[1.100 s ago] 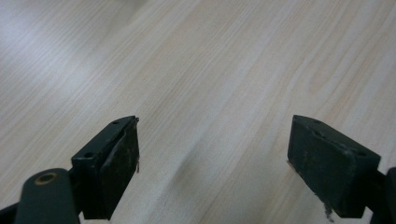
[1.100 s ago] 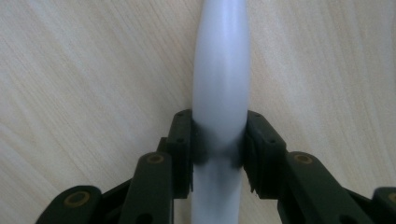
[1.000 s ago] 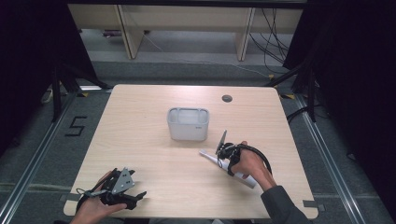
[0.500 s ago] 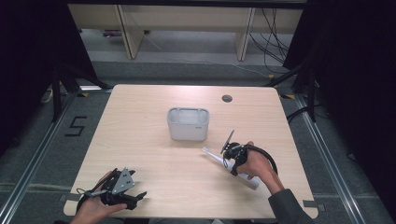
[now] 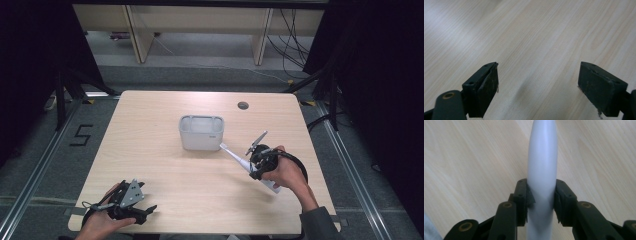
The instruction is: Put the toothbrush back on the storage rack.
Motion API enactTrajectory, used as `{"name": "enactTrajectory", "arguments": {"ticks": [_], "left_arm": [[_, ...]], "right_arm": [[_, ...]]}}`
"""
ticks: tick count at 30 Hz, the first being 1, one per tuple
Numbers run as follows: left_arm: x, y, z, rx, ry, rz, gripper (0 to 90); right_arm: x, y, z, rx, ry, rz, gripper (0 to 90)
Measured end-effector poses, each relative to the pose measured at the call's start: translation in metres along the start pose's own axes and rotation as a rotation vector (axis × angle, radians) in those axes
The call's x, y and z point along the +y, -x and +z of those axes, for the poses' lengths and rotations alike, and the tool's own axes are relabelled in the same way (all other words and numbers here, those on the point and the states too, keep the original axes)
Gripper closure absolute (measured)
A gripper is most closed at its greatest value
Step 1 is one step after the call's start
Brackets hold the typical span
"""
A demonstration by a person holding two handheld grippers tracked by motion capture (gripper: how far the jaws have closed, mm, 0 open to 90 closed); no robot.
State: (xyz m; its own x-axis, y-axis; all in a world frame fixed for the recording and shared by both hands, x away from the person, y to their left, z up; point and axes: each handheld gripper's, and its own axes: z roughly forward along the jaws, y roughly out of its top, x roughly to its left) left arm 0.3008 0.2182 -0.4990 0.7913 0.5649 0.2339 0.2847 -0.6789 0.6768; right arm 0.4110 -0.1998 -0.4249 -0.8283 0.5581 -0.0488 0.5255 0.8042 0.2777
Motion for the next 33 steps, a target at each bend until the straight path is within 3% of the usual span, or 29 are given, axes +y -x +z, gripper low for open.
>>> {"name": "enactTrajectory", "arguments": {"ticks": [4,5,7,10,12,13,14,15,16,17,18,19,21,22,26,27,28,29,31,33], "left_arm": [[-0.001,0.0,0.0,0.003,-0.002,-0.005,16.4],[0.0,0.0,0.0,0.002,-0.001,0.0,16.4],[0.0,0.001,0.001,-0.005,0.012,-0.014,16.4],[-0.001,0.0,0.0,0.003,-0.001,-0.004,16.4],[0.0,0.0,-0.001,-0.001,-0.007,0.004,16.4],[0.0,0.001,0.001,-0.004,0.012,-0.013,16.4],[0.0,0.0,0.0,-0.007,-0.01,-0.003,16.4],[0.0,0.0,0.001,0.001,-0.002,-0.004,16.4],[0.0,0.0,0.0,0.003,0.0,0.002,16.4],[0.0,0.001,0.0,0.0,0.008,-0.005,16.4],[0.0,0.001,-0.001,-0.003,-0.006,-0.004,16.4],[-0.001,0.001,0.001,-0.005,0.013,-0.014,16.4],[-0.001,0.0,0.0,0.0,-0.001,-0.006,16.4],[0.0,0.0,0.0,0.002,0.001,-0.001,16.4],[-0.001,0.002,0.001,-0.004,0.006,-0.013,16.4],[0.0,0.0,0.0,-0.001,-0.018,0.002,16.4],[0.0,0.002,0.001,0.0,0.016,-0.016,16.4],[0.0,0.001,0.0,0.0,0.008,-0.008,16.4],[-0.001,0.002,0.001,-0.006,0.013,-0.015,16.4],[0.0,0.001,0.0,-0.002,-0.002,-0.006,16.4]], "right_arm": [[-0.001,-0.001,-0.008,0.001,0.067,0.022,66.9],[-0.001,-0.002,-0.01,0.001,0.084,0.046,66.9],[-0.001,0.0,-0.013,0.005,0.121,0.033,66.9],[0.0,0.002,-0.018,0.0,0.206,0.059,66.9],[0.0,0.001,-0.02,0.007,0.203,0.081,66.9],[0.001,0.004,-0.019,0.002,0.249,0.055,66.9],[0.0,0.002,-0.021,-0.004,0.259,0.09,66.8],[0.001,0.004,-0.022,-0.005,0.286,0.078,66.9],[0.0,0.003,-0.023,-0.008,0.312,0.106,66.9],[0.0,0.006,-0.022,-0.01,0.348,0.097,66.9],[0.0,0.006,-0.023,-0.019,0.353,0.116,66.8],[-0.001,0.007,-0.023,-0.025,0.376,0.129,66.8],[-0.001,0.011,-0.023,-0.021,0.437,0.097,66.9],[-0.001,0.011,-0.023,-0.03,0.46,0.116,66.8],[0.0,0.011,-0.023,-0.026,0.488,0.137,66.8],[0.001,0.011,-0.022,-0.037,0.515,0.152,66.8],[0.001,0.013,-0.022,-0.049,0.536,0.127,66.8],[0.002,0.013,-0.021,-0.025,0.546,0.144,66.8],[0.004,0.016,-0.022,-0.046,0.571,0.118,66.8],[0.006,0.015,-0.022,-0.03,0.595,0.148,66.9]]}}
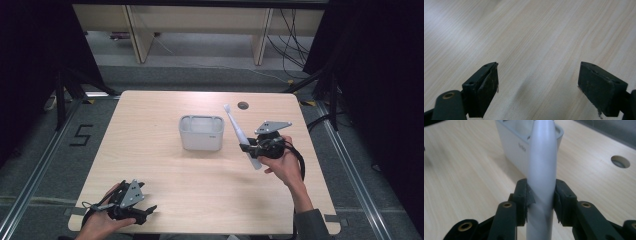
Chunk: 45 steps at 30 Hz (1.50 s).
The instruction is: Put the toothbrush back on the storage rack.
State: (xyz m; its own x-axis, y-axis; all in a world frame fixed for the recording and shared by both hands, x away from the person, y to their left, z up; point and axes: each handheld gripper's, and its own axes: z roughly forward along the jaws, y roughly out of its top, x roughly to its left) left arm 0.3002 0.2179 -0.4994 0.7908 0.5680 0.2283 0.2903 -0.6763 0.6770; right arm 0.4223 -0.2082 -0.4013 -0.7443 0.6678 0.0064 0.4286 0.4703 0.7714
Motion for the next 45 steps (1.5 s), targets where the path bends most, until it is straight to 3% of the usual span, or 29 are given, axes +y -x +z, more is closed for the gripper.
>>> {"name": "enactTrajectory", "arguments": {"ticks": [1,2,4,10,12,15,16,24,26,28,34,37,39,41,42,43,44,45], "left_arm": [[0.001,0.0,-0.001,0.003,-0.002,0.002,16.4],[0.001,0.0,-0.001,0.001,-0.005,0.009,16.4],[0.0,0.001,0.001,-0.003,0.015,-0.009,16.4],[0.0,0.001,0.001,-0.003,0.009,-0.003,16.4],[0.0,0.001,0.001,0.0,0.01,-0.002,16.4],[0.0,0.001,0.0,-0.002,0.006,-0.002,16.4],[0.0,0.001,0.001,-0.002,0.009,0.0,16.4],[0.0,0.001,0.0,-0.001,0.009,0.005,16.4],[0.0,0.0,0.0,-0.004,0.0,0.021,16.4],[-0.001,0.001,0.001,0.0,0.008,0.001,16.4],[0.0,0.001,0.001,0.0,0.007,0.007,16.4],[0.0,0.001,0.0,-0.002,0.0,0.014,16.4],[-0.001,0.001,0.001,-0.001,0.007,-0.003,16.4],[0.0,0.001,0.0,0.001,0.006,0.006,16.4],[0.0,0.002,0.0,-0.004,0.013,-0.005,16.4],[0.0,0.001,0.0,-0.002,-0.003,0.018,16.4],[-0.001,0.002,0.001,-0.004,0.008,-0.003,16.4],[-0.001,0.001,0.0,-0.002,0.008,0.002,16.4]], "right_arm": [[0.001,0.001,0.001,-0.013,0.028,-0.009,66.9],[0.002,0.001,0.001,0.003,0.028,0.015,66.9],[0.004,0.002,0.002,-0.019,0.066,-0.004,66.8],[0.009,0.0,0.006,-0.014,0.108,0.015,66.9],[0.01,0.001,0.006,-0.021,0.114,-0.003,66.8],[0.013,-0.001,0.01,-0.013,0.142,0.036,66.9],[0.014,0.001,0.01,-0.016,0.148,0.018,66.8],[0.025,0.003,0.013,-0.017,0.232,0.061,66.9],[0.029,0.004,0.013,-0.024,0.221,0.061,66.9],[0.032,0.006,0.014,-0.035,0.24,0.05,66.9],[0.043,0.008,0.014,-0.026,0.262,0.063,66.8],[0.049,0.007,0.016,0.014,0.272,0.119,66.8],[0.055,0.008,0.018,0.001,0.272,0.099,66.8],[0.06,0.007,0.02,0.0,0.284,0.091,66.8],[0.062,0.004,0.021,-0.003,0.291,0.108,66.8],[0.064,0.004,0.022,0.008,0.282,0.109,66.8],[0.068,0.004,0.023,-0.001,0.279,0.097,66.8],[0.07,0.004,0.024,-0.009,0.292,0.099,66.9]]}}
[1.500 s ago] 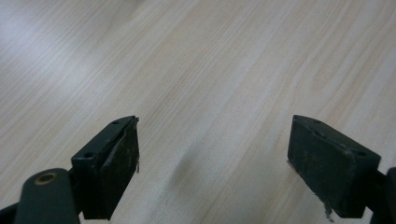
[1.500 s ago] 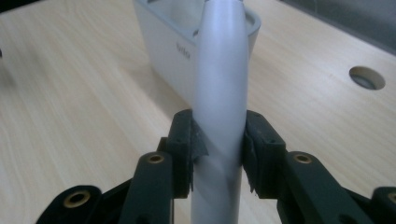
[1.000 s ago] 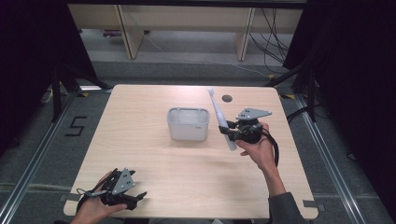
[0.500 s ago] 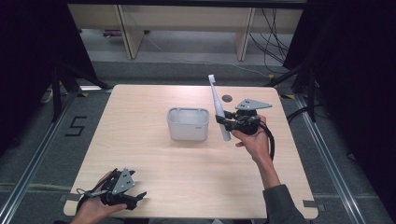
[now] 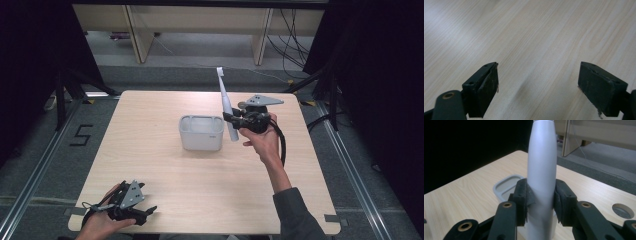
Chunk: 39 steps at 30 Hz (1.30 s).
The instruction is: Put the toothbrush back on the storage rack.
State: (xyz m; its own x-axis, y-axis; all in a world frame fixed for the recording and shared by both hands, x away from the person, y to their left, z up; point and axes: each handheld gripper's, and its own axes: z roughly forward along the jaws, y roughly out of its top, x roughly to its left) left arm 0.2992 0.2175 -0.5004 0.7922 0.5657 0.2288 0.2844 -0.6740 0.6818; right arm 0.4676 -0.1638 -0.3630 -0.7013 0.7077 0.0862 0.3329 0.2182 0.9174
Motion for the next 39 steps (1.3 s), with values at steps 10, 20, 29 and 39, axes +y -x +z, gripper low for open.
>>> {"name": "enactTrajectory", "arguments": {"ticks": [10,20,29,39], "left_arm": [[0.0,0.001,0.0,-0.013,0.002,-0.001,16.4],[0.0,0.001,-0.001,-0.012,-0.014,0.012,16.4],[-0.001,0.002,-0.001,-0.009,-0.003,0.006,16.4],[-0.001,0.002,-0.001,-0.007,-0.005,0.0,16.4]], "right_arm": [[0.01,0.0,0.02,0.013,0.013,0.022,66.8],[0.016,0.004,0.04,0.001,0.034,0.081,66.8],[0.017,0.008,0.053,-0.003,0.043,0.09,66.8],[0.013,0.01,0.064,-0.024,0.041,0.101,66.8]]}}
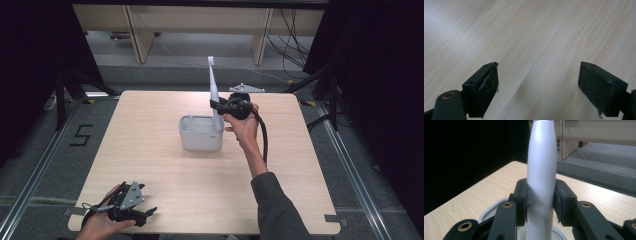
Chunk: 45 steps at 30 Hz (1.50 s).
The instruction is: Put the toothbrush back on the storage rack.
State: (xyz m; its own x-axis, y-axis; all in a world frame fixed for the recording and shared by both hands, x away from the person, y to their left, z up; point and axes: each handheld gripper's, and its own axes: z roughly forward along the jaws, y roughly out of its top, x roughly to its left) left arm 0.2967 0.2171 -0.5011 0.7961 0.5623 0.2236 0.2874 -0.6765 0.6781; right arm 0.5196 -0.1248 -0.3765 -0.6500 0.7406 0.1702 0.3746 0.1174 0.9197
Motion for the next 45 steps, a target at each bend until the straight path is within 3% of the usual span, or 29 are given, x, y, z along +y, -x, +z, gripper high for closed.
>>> {"name": "enactTrajectory", "arguments": {"ticks": [5,6,7,8,12,16,19,26,27,29,32,33,34,35,37,38,39,42,43,45], "left_arm": [[0.0,0.0,0.0,-0.001,-0.001,0.003,16.4],[0.0,0.0,-0.001,-0.009,-0.004,0.002,16.4],[0.001,-0.001,-0.002,-0.027,-0.024,0.003,16.4],[0.001,-0.001,-0.001,-0.028,-0.012,0.004,16.4],[0.0,-0.001,0.0,0.0,-0.002,0.005,16.4],[0.0,0.0,0.0,-0.008,0.0,0.011,16.4],[0.0,0.0,0.0,-0.009,0.001,0.008,16.4],[0.0,0.0,0.0,-0.008,-0.007,0.01,16.4],[0.0,0.0,0.0,-0.004,-0.007,0.01,16.4],[0.0,0.0,-0.001,-0.001,-0.01,0.024,16.4],[0.0,0.001,0.0,-0.013,-0.001,0.013,16.4],[0.0,0.001,0.0,-0.012,0.002,0.011,16.4],[0.001,0.001,0.0,-0.01,0.001,0.015,16.4],[0.001,0.001,-0.001,-0.012,0.013,0.001,16.4],[0.001,0.0,-0.001,0.001,0.009,0.009,16.4],[0.001,0.0,-0.001,0.002,0.005,0.01,16.4],[0.001,0.0,-0.001,0.001,0.003,0.012,16.4],[0.001,0.0,-0.001,-0.001,-0.002,0.018,16.4],[0.001,0.0,-0.001,-0.002,0.007,0.006,16.4],[0.001,-0.001,-0.001,-0.001,-0.005,0.02,16.4]], "right_arm": [[-0.002,0.003,0.004,-0.003,0.0,0.0,66.8],[-0.002,0.003,0.004,0.005,0.001,0.015,66.8],[-0.003,0.003,0.005,0.003,0.002,0.009,66.8],[-0.003,0.004,0.006,-0.008,0.006,-0.004,66.8],[-0.006,0.003,0.009,-0.006,-0.002,0.016,66.7],[-0.008,0.005,0.011,-0.007,-0.008,-0.002,66.7],[-0.012,0.006,0.011,-0.005,-0.016,0.023,66.7],[-0.02,0.007,0.012,-0.016,-0.017,0.024,66.7],[-0.021,0.009,0.012,-0.019,-0.016,-0.003,66.7],[-0.022,0.009,0.013,-0.009,-0.017,-0.008,66.7],[-0.026,0.008,0.012,-0.01,-0.028,0.014,66.6],[-0.027,0.009,0.013,-0.009,-0.024,-0.008,66.6],[-0.028,0.008,0.012,-0.016,-0.038,0.008,66.6],[-0.029,0.009,0.013,-0.015,-0.035,-0.008,66.6],[-0.031,0.008,0.013,-0.02,-0.039,-0.001,66.6],[-0.033,0.01,0.013,-0.018,-0.033,-0.02,66.6],[-0.034,0.008,0.013,-0.016,-0.054,0.01,66.6],[-0.038,0.01,0.013,-0.037,-0.057,-0.039,66.6],[-0.039,0.008,0.012,-0.026,-0.072,-0.017,66.6],[-0.041,0.009,0.011,-0.036,-0.078,-0.037,66.6]]}}
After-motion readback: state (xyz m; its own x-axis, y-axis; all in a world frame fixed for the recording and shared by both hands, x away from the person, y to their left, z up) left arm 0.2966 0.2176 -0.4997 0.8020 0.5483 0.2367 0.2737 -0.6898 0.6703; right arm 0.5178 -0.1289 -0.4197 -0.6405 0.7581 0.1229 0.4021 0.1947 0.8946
